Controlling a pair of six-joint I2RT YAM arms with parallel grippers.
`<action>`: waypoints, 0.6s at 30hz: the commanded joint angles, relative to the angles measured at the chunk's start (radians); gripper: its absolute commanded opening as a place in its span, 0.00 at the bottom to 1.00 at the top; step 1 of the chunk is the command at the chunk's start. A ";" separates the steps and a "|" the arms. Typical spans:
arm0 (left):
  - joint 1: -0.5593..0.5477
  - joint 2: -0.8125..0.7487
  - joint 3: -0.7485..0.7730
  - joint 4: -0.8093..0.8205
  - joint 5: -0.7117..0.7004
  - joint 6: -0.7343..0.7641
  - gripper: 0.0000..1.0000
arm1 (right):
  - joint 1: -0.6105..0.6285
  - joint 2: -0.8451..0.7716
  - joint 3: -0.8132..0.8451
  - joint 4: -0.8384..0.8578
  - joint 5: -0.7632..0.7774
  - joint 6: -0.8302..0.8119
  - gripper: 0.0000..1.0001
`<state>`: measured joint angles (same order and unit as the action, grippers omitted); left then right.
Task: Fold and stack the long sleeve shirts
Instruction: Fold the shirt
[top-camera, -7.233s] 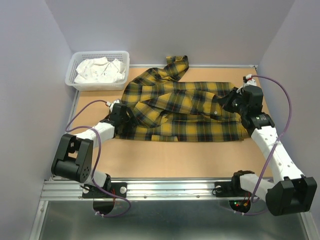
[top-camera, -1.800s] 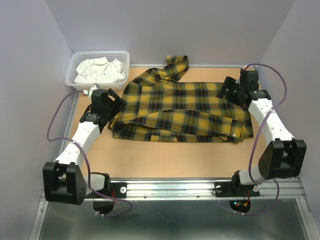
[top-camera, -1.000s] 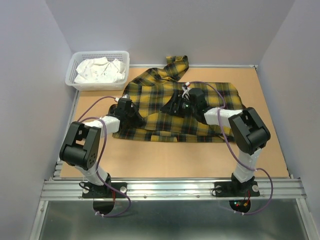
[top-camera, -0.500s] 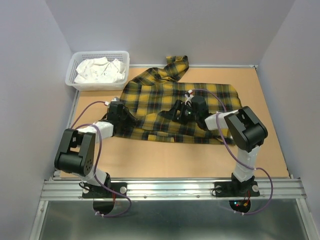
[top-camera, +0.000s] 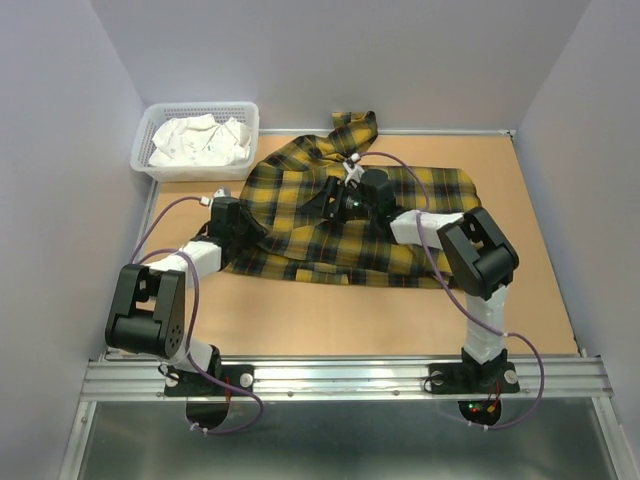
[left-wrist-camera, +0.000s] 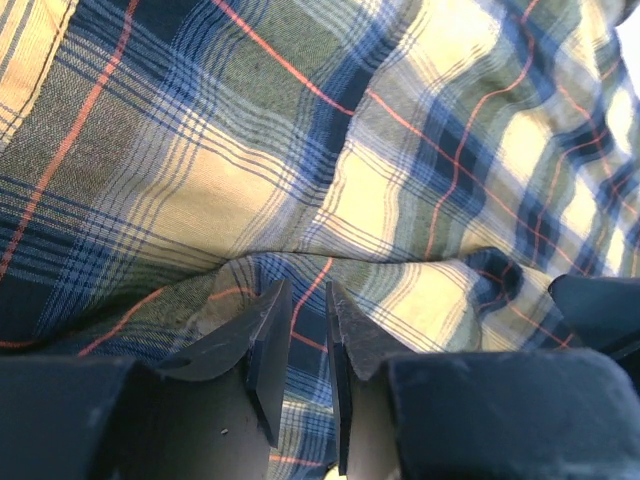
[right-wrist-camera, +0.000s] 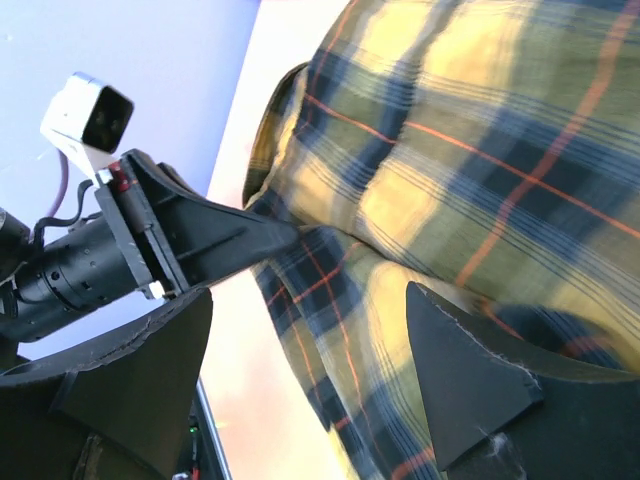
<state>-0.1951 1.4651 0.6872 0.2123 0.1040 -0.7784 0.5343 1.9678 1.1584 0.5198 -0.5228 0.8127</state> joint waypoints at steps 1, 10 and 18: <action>-0.001 0.020 0.037 0.013 0.005 0.008 0.32 | 0.041 0.090 0.089 0.078 -0.028 0.029 0.83; 0.083 0.070 -0.044 -0.019 -0.004 -0.082 0.22 | 0.050 0.224 0.101 0.112 -0.013 0.034 0.83; 0.118 0.063 -0.060 -0.033 0.022 -0.079 0.20 | -0.052 0.259 0.041 0.124 -0.022 0.039 0.83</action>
<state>-0.0883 1.5375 0.6472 0.1989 0.1207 -0.8555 0.5495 2.2021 1.2362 0.6113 -0.5556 0.8650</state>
